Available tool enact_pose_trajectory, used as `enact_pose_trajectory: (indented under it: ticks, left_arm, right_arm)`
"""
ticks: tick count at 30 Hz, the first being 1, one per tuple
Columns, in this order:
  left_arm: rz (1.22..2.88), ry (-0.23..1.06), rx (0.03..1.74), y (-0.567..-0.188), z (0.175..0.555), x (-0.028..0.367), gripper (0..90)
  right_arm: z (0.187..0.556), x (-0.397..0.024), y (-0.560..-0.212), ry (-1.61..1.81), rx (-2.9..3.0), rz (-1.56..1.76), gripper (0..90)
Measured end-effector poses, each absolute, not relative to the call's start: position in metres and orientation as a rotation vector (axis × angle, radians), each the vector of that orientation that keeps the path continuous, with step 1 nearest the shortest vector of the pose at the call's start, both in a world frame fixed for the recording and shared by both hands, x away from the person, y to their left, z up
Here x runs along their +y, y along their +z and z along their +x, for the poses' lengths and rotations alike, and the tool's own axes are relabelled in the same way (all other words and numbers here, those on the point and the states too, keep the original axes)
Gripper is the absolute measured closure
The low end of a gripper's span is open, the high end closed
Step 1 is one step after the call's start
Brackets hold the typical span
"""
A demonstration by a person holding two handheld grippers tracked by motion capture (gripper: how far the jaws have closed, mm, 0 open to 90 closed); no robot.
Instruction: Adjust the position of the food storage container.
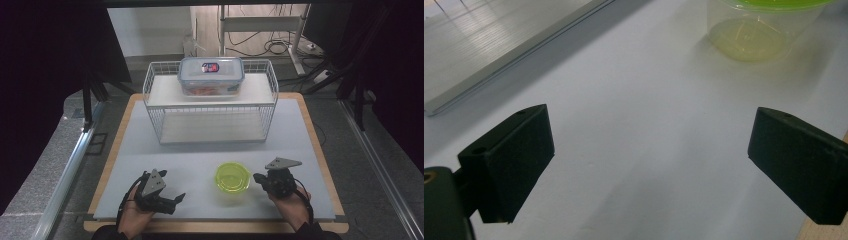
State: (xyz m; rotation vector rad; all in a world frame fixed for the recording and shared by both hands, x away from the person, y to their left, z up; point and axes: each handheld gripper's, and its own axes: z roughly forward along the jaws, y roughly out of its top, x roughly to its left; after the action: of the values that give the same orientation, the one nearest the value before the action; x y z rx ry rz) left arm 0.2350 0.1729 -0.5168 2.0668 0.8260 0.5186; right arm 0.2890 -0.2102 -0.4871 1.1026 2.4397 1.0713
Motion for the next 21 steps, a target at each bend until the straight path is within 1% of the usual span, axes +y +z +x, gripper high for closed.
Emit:
enact_pose_trajectory:
  ticks: [2,6,17,21]
  left_arm:
    - [2.068,0.519,0.826,-0.517,0.235,0.173,4.4]
    - [2.068,0.518,0.828,-0.517,0.235,0.173,4.4]
    - [2.075,0.515,0.825,-0.518,0.236,0.172,4.4]
    - [2.076,0.517,0.824,-0.518,0.235,0.171,4.4]
  right_arm:
    - [0.282,-0.205,-0.49,1.049,2.473,1.093,89.0]
    - [0.282,-0.202,-0.492,1.029,2.481,1.097,88.9]
    - [0.31,-0.189,-0.499,1.047,2.484,1.128,88.9]
    - [0.315,-0.192,-0.504,1.049,2.505,1.158,89.0]
